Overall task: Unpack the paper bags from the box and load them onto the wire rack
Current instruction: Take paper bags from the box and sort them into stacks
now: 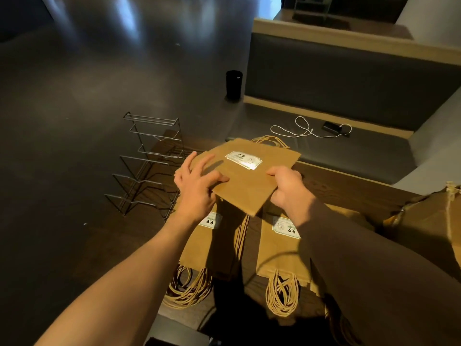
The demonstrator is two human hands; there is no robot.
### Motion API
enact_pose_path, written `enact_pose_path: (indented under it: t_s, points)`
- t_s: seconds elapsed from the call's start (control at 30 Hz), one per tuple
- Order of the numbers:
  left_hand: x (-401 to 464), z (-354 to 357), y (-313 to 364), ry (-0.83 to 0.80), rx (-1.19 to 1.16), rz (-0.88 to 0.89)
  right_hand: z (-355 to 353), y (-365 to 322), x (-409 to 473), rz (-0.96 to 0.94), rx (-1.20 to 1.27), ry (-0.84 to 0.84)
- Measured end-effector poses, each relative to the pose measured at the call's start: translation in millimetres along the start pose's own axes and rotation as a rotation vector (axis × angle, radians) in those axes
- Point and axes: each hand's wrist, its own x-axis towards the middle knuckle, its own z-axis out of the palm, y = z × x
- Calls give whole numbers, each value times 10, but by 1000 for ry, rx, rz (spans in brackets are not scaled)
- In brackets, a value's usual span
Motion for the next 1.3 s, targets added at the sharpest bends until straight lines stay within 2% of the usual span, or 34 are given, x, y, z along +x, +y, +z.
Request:
enact_pose_path:
  t_s: [0.03, 0.07, 0.1, 0.17, 0.2, 0.23, 0.27, 0.4, 0.47, 0.53, 0.57, 0.67, 0.77, 0.9, 1.0, 1.07, 1.13, 1.17, 1.2, 1.23, 1.3]
  points:
    - [10, 27, -19, 43, 35, -68, -5, 26, 3, 16, 5, -22]
    - [36, 58, -26, 110, 35, -217, -12, 49, 11, 14, 27, -23]
    - [64, 43, -9, 184, -78, -427, -19, 67, 19, 11, 69, -21]
    - [136, -35, 104, 209, -679, -784, -13, 96, 37, 10, 174, -8]
    - [156, -42, 158, 127, -999, -893, 0, 124, 56, 5, 207, -19]
    - [169, -56, 225, 16, -1181, -941, 21, 162, 76, 0, 216, -40]
    - [175, -50, 282, -62, -1240, -922, 45, 200, 89, 3, 200, -50]
    - [259, 79, 295, 11, -1022, -805, 59, 290, 173, 57, 54, -7]
    - [310, 20, 258, -41, -914, -777, 42, 241, 154, 24, -165, 102]
    - [350, -101, 192, -166, -848, -673, -20, 113, 139, -167, -555, 262]
    - [380, -196, 191, -233, -842, -614, -53, 29, 119, -310, -692, 272]
    - [528, -446, 155, -441, -881, -451, -102, -234, 24, -625, -937, 12]
    - [671, -647, 103, -571, -933, -420, -97, -435, -45, -679, -1127, -178]
    - [772, -796, -17, -624, -899, -469, -80, -617, -154, -599, -1088, -320]
    - [773, -826, -136, -673, -639, -425, -118, -656, -144, -399, -943, -434]
    - [728, -792, -150, -557, -475, -471, -177, -597, -105, -290, -827, -462]
    - [634, -655, -164, -264, -325, -531, -207, -471, -54, -249, -728, -441]
    - [553, -584, -156, -111, -338, -595, -212, -391, -37, -227, -643, -424]
    - [473, -515, -156, -38, -467, -692, -205, -309, -13, -205, -547, -401]
    - [394, -423, -174, -47, -665, -799, -197, -226, 17, -186, -466, -373]
    - [236, -217, -188, -270, -948, -929, -182, -50, 125, -176, -422, -258]
